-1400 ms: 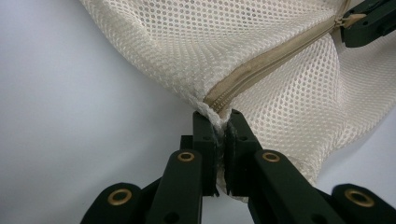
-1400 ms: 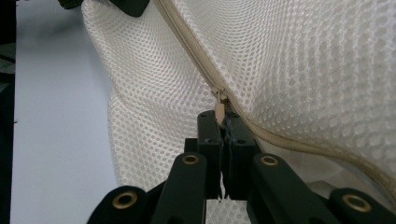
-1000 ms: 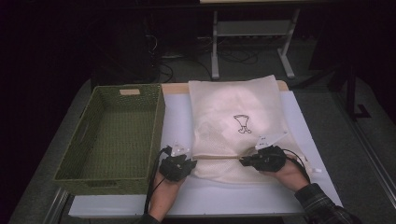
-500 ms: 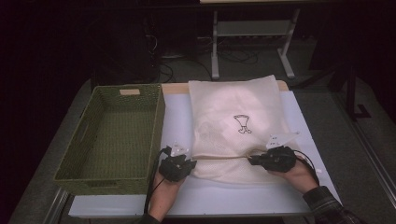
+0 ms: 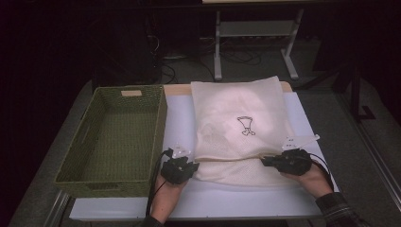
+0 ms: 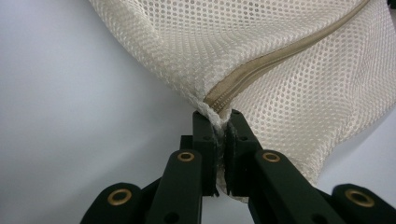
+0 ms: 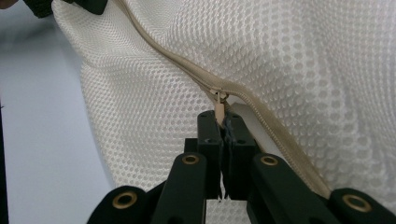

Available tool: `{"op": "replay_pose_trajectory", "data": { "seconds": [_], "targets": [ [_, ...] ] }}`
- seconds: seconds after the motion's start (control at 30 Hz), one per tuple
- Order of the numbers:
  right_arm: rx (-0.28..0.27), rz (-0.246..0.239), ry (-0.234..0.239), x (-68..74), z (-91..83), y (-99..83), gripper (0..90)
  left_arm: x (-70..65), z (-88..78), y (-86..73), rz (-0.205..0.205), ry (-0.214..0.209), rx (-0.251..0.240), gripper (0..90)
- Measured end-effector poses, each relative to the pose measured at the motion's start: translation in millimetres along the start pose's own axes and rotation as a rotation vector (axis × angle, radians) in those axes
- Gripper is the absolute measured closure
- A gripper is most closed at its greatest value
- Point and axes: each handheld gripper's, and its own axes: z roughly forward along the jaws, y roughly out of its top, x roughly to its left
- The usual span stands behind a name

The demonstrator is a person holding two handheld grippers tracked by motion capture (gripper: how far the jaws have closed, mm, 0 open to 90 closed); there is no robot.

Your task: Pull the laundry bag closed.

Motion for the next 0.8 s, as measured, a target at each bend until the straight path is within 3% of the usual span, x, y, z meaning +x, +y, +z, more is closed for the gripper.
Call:
{"op": "replay_pose_trajectory", "data": {
  "seconds": [0.47,0.8],
  "targets": [
    [0.008,0.02,-0.04,-10.5,-11.1,-10.5,87.1,0.1,2.7,-1.9,0.0,0.011,0.021,84.4],
    [-0.007,0.062,-0.09,-18.8,-30.8,-25.3,87.1,-0.6,1.4,-3.2,-0.006,0.022,0.018,84.4]
  ]
}}
